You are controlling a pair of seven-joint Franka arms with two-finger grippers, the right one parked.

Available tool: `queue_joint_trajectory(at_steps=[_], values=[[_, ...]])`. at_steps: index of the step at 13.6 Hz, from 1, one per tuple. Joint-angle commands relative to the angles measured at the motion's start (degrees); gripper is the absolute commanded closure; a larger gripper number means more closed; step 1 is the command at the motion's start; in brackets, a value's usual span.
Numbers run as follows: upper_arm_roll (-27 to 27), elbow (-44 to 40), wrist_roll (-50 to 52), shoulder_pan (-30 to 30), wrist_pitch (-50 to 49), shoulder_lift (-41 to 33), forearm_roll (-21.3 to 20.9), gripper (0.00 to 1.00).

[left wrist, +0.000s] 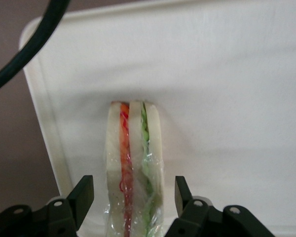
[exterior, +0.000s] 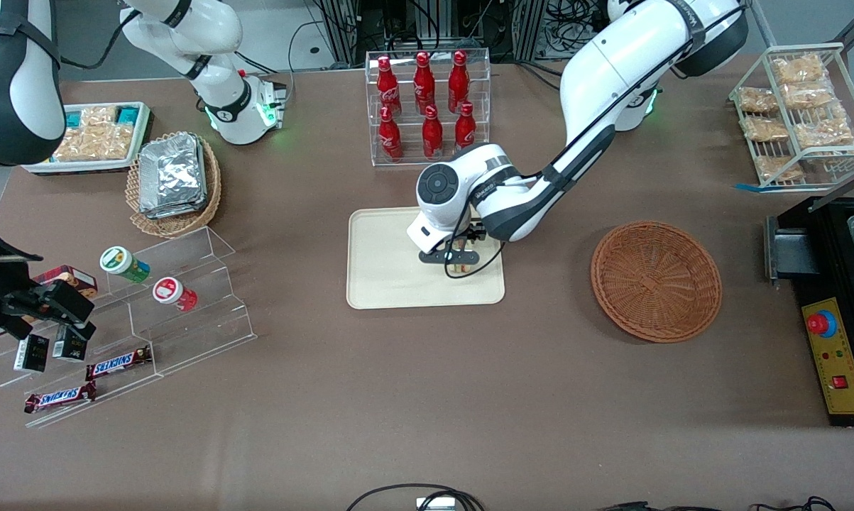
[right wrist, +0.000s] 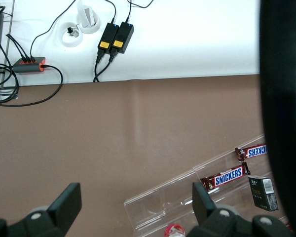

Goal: Place sandwich from basket to tray

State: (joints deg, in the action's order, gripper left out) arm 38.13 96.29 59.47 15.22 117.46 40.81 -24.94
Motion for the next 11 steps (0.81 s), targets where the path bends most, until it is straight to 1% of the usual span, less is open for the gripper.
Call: queue_joint_trajectory(at_steps=[1,2,3,6,8,10,11], values=[[-0.34,-6.53,1.97,0.42,-6.44,-0.29,-0.2,0.25],[-0.43,-8.03,2.23,0.33,-8.72,-0.38,-0.2,0.25],[-2.17,-9.78,3.45,0.42,-11.09,-0.55,-0.11,0.25],[-5.16,-13.57,4.69,0.33,-14.97,-1.43,-0.11,0.25],[-8.67,-15.94,5.22,0.33,-18.48,-3.27,1.64,0.26],[-11.67,-16.22,4.96,0.33,-21.57,-6.25,3.13,0.2],[-14.55,-16.22,4.09,0.25,-21.75,-7.92,5.92,0.2]])
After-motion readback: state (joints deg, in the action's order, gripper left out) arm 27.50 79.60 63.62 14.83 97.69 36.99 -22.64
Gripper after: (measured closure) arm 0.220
